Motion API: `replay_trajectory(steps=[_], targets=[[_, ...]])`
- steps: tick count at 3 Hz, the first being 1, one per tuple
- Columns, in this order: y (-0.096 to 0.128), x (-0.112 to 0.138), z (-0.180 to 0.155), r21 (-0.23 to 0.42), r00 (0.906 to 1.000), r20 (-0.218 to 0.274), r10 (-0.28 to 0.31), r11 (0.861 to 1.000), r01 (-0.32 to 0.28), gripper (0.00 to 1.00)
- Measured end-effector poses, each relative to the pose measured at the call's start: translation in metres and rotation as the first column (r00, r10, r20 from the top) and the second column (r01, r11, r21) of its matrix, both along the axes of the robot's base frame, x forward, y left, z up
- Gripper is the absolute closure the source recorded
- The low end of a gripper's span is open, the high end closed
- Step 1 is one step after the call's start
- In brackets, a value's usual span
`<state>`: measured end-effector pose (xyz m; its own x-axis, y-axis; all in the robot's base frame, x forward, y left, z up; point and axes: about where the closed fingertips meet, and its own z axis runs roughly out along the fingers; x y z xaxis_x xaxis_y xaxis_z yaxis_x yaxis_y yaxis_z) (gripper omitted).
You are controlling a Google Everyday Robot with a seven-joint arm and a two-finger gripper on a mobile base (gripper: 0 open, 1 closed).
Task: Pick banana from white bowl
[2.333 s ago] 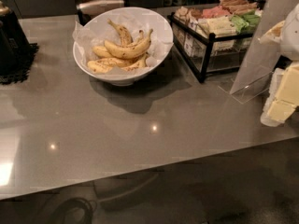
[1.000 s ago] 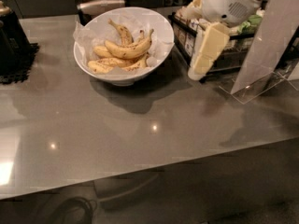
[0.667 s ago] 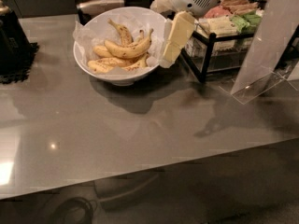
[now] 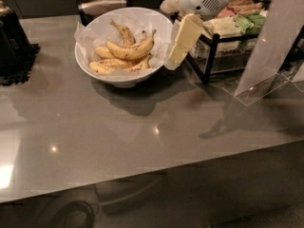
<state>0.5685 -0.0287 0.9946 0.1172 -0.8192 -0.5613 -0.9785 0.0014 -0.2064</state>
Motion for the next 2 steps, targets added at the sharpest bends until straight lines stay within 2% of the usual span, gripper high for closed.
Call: replay_trajectory(steps=[1, 2], targets=[[0.0210, 0.0435, -0.0251, 0.047, 0.9996, -0.020, -0.018, 0.999, 0.019, 0.00], [0.0225, 0.0453, -0.0259, 0.049, 0.9997, -0.020, -0.017, 0.999, 0.018, 0.03]])
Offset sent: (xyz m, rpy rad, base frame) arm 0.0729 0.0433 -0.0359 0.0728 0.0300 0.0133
